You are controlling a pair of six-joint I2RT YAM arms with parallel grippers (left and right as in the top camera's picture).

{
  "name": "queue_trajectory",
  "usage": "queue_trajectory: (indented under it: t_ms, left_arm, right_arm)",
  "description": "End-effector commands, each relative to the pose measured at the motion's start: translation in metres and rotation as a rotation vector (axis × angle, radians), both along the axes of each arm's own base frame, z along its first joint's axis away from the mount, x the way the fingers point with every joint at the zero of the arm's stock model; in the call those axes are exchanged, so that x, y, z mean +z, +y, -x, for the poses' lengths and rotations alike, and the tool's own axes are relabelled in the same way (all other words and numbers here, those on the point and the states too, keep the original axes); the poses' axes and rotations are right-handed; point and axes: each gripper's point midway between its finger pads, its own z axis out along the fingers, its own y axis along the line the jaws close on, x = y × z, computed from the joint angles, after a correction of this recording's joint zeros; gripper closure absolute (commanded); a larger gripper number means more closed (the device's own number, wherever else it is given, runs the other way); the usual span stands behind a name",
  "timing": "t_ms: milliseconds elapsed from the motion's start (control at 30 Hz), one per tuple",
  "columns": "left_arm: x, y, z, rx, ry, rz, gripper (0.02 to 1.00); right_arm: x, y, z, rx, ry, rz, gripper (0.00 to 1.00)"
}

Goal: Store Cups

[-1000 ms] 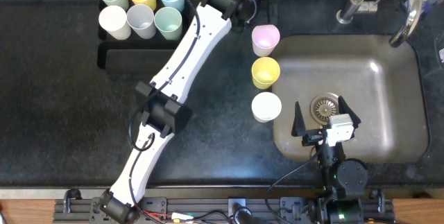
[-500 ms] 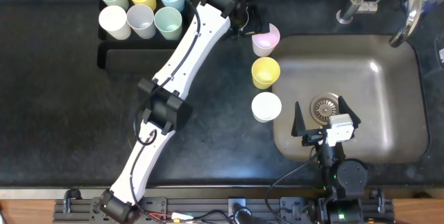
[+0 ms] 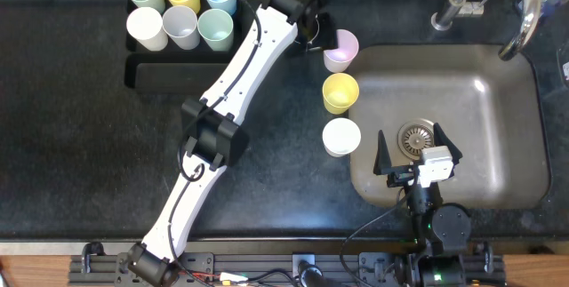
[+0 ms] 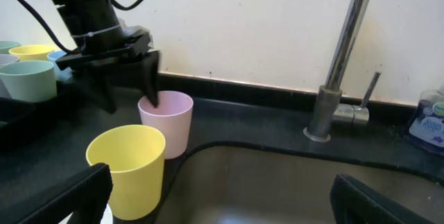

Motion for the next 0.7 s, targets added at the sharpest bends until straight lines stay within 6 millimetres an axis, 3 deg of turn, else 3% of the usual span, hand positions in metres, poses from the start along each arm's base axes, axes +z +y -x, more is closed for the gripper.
queue_trajectory:
  t_ms: [33, 267, 333, 433, 467, 500, 533, 567, 700]
  left_arm:
    - [-0.003, -0.005, -0.001, 0.017, -0.004, 0.002, 0.982]
    - [0.004, -0.002, -0.010, 0.031, -0.032, 0.020, 0.982]
    - [0.023, 0.007, -0.015, 0.052, -0.062, 0.035, 0.982]
    - [0.068, 0.028, -0.022, 0.092, -0.138, 0.048, 0.982]
    - [0.089, 0.040, -0.023, 0.114, -0.170, 0.048, 0.980]
    - [0.123, 0.067, -0.021, 0.159, -0.219, 0.038, 0.982]
    - [0.142, 0.086, -0.019, 0.191, -0.241, 0.024, 0.982]
    - [0.155, 0.102, -0.015, 0.226, -0.253, 0.009, 0.982]
    - [0.205, 0.198, 0.021, 0.438, -0.277, -0.138, 0.982]
  right_arm:
    - [-0.004, 0.002, 0.000, 0.010, 0.000, 0.000, 0.003]
    - [-0.004, 0.002, 0.000, 0.010, 0.000, 0.000, 0.005]
    - [-0.004, 0.002, 0.000, 0.010, 0.000, 0.000, 0.003]
    - [-0.004, 0.002, 0.000, 0.010, 0.000, 0.000, 0.003]
    - [-0.004, 0.002, 0.000, 0.010, 0.000, 0.000, 0.003]
    - [-0.004, 0.002, 0.000, 0.010, 0.000, 0.000, 0.005]
    - [-0.004, 0.002, 0.000, 0.010, 0.000, 0.000, 0.003]
    - [-0.004, 0.002, 0.000, 0.010, 0.000, 0.000, 0.003]
    - [-0.004, 0.002, 0.000, 0.010, 0.000, 0.000, 0.003]
